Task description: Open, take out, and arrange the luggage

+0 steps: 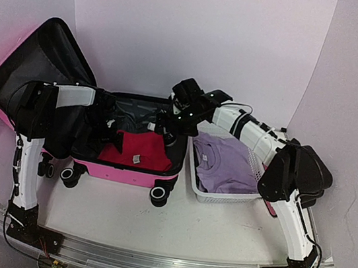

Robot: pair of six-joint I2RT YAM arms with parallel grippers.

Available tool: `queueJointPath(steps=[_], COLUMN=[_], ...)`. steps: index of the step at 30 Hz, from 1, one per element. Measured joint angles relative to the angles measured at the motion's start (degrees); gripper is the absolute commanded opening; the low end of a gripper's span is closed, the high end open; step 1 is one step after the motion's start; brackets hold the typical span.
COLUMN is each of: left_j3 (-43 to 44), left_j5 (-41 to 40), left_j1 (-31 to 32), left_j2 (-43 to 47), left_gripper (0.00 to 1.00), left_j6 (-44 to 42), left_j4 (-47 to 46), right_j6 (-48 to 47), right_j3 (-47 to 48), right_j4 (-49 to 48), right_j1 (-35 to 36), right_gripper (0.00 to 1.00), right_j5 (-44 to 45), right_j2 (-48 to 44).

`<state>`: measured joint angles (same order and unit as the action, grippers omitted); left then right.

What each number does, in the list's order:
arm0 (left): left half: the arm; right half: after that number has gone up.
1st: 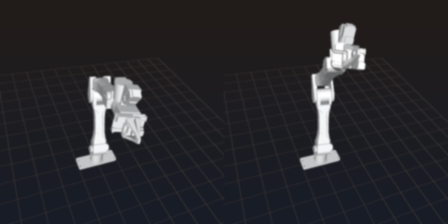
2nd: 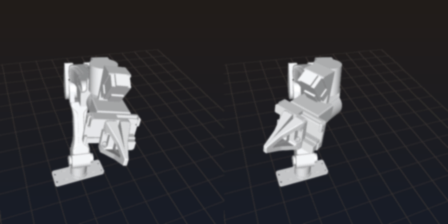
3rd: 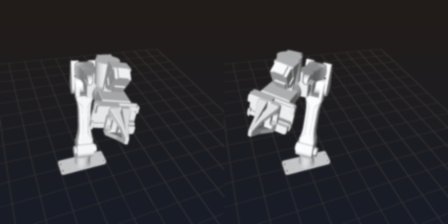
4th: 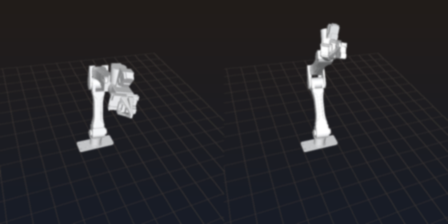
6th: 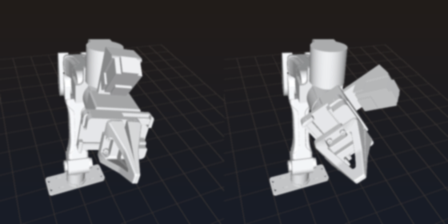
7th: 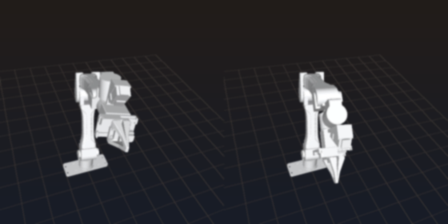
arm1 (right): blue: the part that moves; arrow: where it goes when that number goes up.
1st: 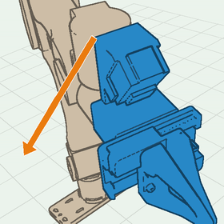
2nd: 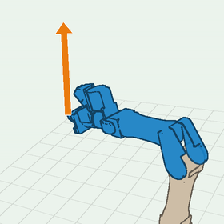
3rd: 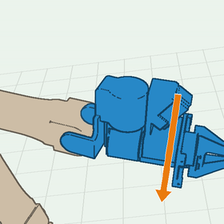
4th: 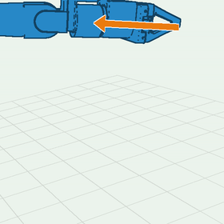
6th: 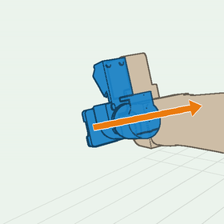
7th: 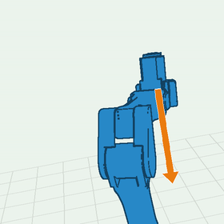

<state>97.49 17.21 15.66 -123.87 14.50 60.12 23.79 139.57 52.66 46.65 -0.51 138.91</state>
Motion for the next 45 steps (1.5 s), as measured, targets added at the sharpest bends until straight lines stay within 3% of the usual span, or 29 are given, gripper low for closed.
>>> queueJointPath(steps=[14,27,45], left_j3=[-0.92,-0.98,-1.01], left_j5=[1.44,-1.42,-9.99], left_j1=[0.17,1.75,7.04], left_j2=[-1.46,0.70,3.98], left_gripper=[0.45,0.30,0.00], left_j6=[2.12,5.99,8.59], left_j4=[-3.17,-3.30,-3.63], right_j6=[-3.04,-4.33,-4.28], right_j3=[-7.28,-9.90,-13.70], right_j4=[-1.07,-1.14,-1.95], right_j1=[-6.91,-10.49,-13.70], right_gripper=[0.98,0.98,0.98], right_j5=[1.92,1.42,-0.07], right_j2=[-7.67,-8.87,-9.92])
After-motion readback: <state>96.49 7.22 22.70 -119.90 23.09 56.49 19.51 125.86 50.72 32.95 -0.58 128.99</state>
